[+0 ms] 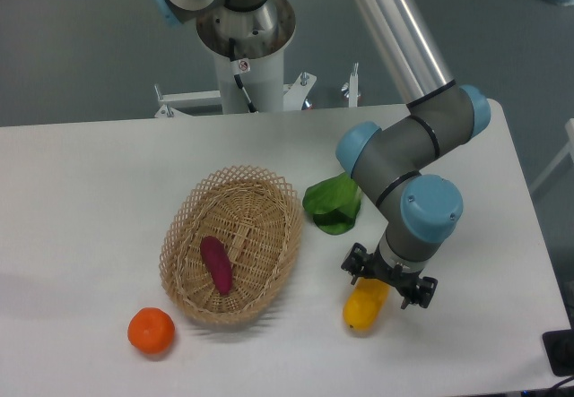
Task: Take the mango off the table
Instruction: 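Move the open gripper over the yellow mango and lower onto it, then close the gripper around the yellow mango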
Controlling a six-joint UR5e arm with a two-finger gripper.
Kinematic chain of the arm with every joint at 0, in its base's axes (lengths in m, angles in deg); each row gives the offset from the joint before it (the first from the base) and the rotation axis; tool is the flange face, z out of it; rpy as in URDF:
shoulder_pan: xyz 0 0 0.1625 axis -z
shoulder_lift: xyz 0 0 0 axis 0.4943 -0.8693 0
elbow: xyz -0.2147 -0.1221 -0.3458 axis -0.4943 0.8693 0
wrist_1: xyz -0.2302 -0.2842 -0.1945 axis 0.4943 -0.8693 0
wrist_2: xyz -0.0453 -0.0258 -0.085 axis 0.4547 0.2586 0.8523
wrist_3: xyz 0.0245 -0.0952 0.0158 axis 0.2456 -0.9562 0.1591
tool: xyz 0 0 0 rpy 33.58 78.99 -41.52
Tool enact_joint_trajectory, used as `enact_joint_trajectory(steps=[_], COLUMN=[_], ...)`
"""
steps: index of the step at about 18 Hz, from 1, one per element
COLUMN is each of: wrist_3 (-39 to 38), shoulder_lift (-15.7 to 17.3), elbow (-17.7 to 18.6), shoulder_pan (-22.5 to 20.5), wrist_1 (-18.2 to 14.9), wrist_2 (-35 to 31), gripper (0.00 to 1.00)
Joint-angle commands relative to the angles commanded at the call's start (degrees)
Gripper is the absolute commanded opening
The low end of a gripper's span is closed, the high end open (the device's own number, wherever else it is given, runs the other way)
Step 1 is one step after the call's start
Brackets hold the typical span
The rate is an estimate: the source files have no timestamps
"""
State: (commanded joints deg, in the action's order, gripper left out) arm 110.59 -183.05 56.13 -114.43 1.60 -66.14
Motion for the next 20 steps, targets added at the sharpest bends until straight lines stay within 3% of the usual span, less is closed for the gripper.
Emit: enact_joint_trajectory(steps=[10,14,20], wrist_3=[-0.27,0.17,0.26], shoulder_lift=[-0.62,-1.58,-1.85], elbow=[-0.18,-0.35,0.26], shoulder_pan=[0.18,0.27,0.79], wrist_1=[0.09,5.26,5.89], wrist_2=[0.00,0.00,-0.35], gripper=[1.00,1.00,1.00])
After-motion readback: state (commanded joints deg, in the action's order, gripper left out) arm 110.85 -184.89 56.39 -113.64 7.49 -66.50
